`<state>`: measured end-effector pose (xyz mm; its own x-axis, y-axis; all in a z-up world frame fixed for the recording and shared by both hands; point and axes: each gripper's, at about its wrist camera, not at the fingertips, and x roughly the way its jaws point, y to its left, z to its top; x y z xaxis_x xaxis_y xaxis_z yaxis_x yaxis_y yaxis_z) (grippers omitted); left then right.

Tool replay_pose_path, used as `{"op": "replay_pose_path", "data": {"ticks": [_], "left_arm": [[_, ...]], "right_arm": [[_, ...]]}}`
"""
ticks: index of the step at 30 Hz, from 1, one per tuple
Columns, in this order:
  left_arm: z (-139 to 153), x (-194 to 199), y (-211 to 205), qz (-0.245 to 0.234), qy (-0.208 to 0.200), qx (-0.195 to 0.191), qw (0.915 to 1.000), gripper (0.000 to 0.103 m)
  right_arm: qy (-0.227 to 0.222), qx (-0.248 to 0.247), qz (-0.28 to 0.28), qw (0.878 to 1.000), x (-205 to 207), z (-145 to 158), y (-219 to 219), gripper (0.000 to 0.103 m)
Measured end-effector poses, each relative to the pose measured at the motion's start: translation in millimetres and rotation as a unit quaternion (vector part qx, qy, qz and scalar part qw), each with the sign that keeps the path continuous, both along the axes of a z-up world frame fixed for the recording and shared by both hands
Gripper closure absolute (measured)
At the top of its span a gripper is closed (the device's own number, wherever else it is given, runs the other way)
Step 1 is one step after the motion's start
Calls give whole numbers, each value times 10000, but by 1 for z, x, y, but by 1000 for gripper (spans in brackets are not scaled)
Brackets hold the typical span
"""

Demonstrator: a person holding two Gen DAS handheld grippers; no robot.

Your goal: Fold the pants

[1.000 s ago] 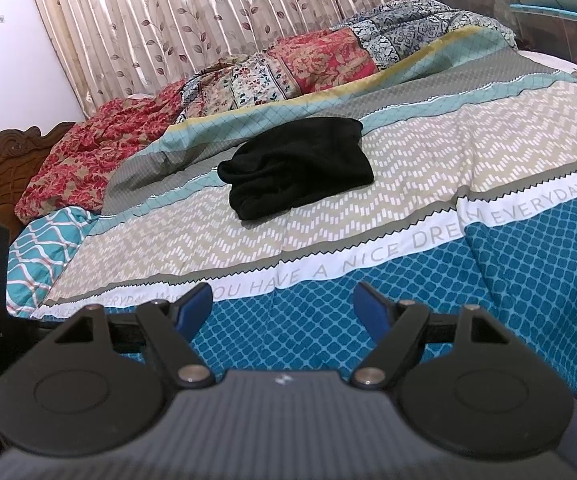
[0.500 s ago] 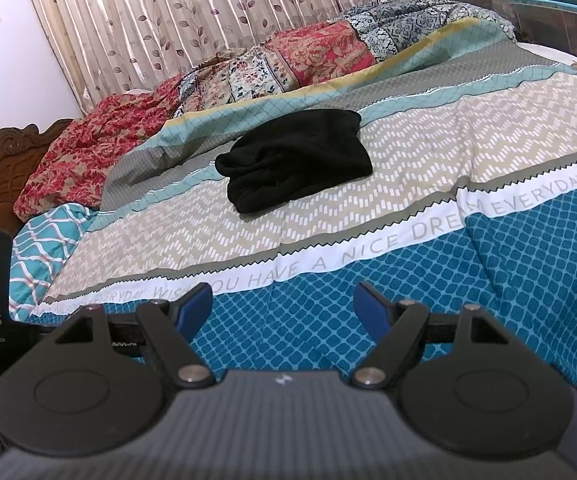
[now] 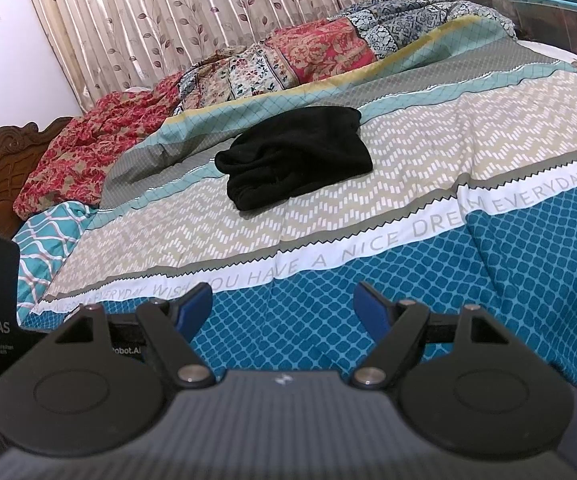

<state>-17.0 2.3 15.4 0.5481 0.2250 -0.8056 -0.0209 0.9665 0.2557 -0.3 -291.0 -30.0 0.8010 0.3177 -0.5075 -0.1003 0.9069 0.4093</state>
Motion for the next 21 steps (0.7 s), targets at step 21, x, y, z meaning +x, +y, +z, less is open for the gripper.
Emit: {"op": "replay_pose_path", "data": {"ticks": [21], "left_arm": [[0,0,0,-18,4,43,10000,0]], "right_arm": [[8,2,-5,10000,0,1,0,24]]}}
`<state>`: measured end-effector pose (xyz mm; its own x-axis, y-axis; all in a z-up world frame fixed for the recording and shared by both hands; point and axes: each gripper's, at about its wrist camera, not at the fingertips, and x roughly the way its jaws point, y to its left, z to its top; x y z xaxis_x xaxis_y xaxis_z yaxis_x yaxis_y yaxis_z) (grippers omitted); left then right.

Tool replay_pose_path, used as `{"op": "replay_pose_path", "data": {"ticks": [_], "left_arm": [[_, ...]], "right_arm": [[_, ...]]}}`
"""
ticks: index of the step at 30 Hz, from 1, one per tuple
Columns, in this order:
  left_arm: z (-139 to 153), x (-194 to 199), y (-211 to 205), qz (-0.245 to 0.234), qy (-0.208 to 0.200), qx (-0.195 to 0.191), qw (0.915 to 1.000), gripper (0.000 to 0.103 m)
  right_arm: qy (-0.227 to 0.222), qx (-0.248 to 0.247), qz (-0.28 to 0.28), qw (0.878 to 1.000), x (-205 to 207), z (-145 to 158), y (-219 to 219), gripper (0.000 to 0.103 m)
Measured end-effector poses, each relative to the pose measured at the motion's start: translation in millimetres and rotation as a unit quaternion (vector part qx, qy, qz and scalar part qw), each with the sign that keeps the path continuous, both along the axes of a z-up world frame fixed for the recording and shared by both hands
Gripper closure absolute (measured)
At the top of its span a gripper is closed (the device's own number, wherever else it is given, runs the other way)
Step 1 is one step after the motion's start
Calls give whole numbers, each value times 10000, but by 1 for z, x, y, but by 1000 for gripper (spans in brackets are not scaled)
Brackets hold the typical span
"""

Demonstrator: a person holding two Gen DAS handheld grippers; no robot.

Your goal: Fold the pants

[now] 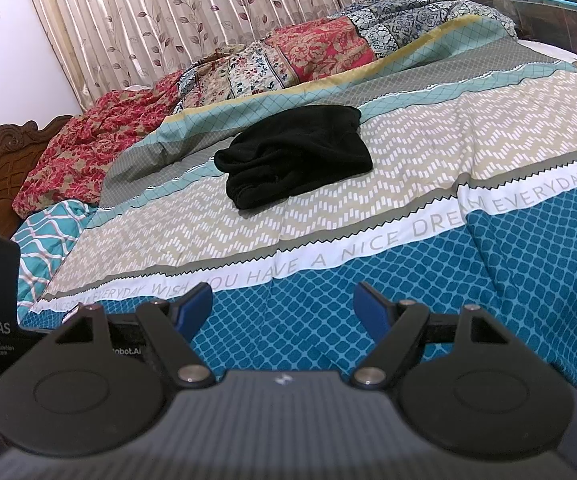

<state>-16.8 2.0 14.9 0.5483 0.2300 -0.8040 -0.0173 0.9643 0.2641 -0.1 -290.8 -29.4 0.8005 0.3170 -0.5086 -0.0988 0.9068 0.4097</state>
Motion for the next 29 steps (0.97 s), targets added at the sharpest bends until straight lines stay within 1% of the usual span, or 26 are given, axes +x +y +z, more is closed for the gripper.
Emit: {"op": "replay_pose_path", "data": {"ticks": [24,29], "left_arm": [[-2,-2,-4,-82,-10,45,10000,0],[-1,-4,-6,-202,-18,-45,9998,0]], "right_arm": [[19,1,5,10000,0,-5,-4,24],[11,-7,5,10000,1,-5,-4,24]]}}
